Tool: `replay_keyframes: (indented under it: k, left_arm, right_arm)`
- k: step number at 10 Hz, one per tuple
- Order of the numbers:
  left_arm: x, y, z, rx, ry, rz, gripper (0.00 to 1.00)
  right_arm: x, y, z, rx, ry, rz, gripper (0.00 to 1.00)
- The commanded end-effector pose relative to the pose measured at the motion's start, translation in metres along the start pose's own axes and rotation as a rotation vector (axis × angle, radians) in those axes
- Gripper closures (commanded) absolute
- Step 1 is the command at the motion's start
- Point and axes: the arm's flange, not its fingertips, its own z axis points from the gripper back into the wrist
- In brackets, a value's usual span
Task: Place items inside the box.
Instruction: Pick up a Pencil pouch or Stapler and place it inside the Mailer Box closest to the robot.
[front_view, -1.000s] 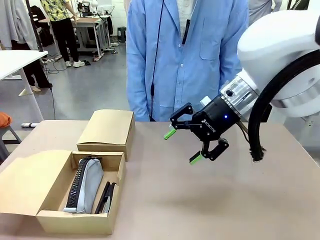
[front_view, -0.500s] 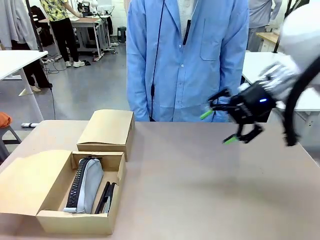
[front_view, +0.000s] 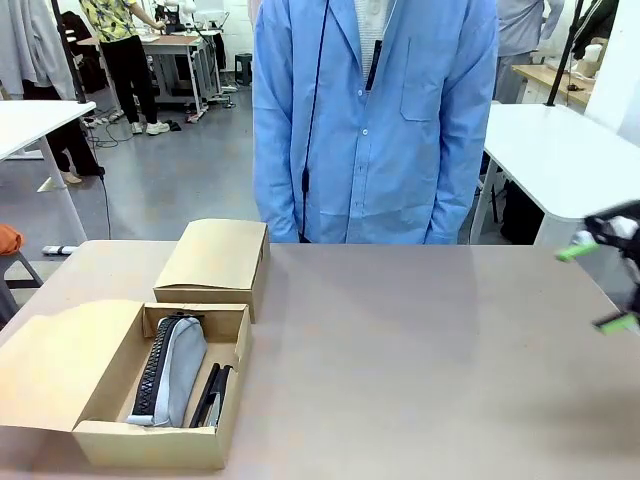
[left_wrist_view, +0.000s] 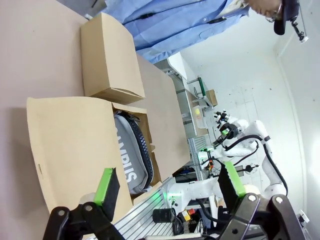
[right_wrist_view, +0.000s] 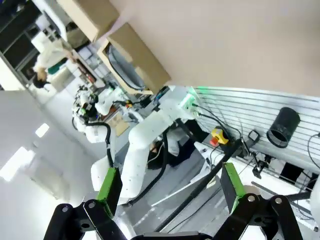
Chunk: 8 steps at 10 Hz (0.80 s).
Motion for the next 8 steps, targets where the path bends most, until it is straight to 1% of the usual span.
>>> replay_keyframes:
  k: [1,2,3,8]
  left_arm:
    - [0.000,-0.001,0.000,-0.018,-0.013,-0.016,0.00]
    - [0.000,-0.001,0.000,-0.018,-0.013,-0.016,0.00]
    - [0.000,-0.001,0.000,-0.018,-0.013,-0.016,0.00]
    - [0.000,-0.001,0.000,-0.018,-0.013,-0.016,0.00]
  right_arm:
    - [0.014,-0.027,-0.005,0.006,-0.076,-0.043,0.00]
    - [0.033,-0.015,-0.022,0.035,-0.098,0.014,0.00]
    - [0.007,-0.019,0.011,0.016,-0.023,-0.038,0.00]
    - [0.007,-0.019,0.011,0.016,-0.023,-0.038,0.00]
